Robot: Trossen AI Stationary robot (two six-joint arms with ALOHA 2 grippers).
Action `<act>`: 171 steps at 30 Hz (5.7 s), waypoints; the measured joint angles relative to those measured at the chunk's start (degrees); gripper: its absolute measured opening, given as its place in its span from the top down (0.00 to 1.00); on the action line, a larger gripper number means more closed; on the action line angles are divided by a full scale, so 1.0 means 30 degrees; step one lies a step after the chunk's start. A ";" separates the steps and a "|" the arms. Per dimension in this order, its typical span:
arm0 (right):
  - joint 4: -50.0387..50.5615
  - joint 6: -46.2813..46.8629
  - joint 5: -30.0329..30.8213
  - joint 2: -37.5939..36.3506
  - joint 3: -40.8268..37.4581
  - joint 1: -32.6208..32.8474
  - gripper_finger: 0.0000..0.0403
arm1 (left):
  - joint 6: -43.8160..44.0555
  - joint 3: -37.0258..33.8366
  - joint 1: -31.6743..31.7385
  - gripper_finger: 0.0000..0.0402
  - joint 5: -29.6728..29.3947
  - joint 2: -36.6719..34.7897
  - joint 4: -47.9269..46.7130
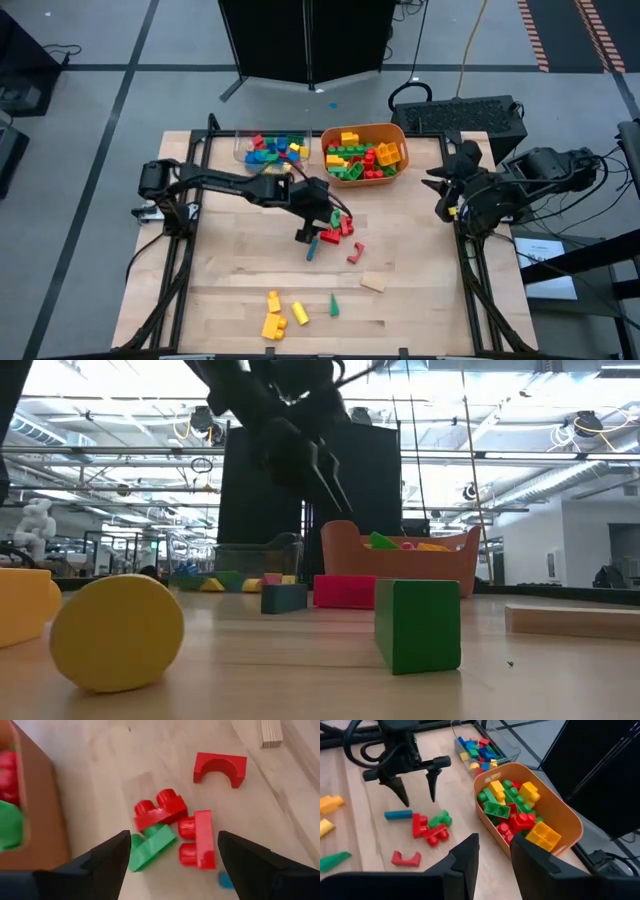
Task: Sort blocks by size
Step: Put the big red game piece into the orange bin, then put the big green game piece into the orange bin
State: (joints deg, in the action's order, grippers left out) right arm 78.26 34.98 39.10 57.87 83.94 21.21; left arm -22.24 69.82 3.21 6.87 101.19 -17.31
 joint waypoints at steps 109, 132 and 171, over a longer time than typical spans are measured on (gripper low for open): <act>0.1422 0.0699 -0.0783 -0.0015 0.0022 0.0022 0.74 | -0.9457 0.5872 0.1636 0.36 0.1926 0.6144 -0.3595; 0.1451 0.0612 -0.1036 -0.0015 0.0022 0.0022 0.74 | -0.4595 0.5940 0.2721 0.36 -0.2873 0.7738 -0.3512; 0.1444 0.0627 -0.0971 -0.0015 0.0015 0.0022 0.74 | 0.1415 1.5702 0.2396 0.68 -0.3886 0.7772 -1.0737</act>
State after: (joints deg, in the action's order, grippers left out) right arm 82.59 36.86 36.18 57.82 83.99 21.28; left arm -18.00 116.93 10.40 -4.79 124.50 -49.52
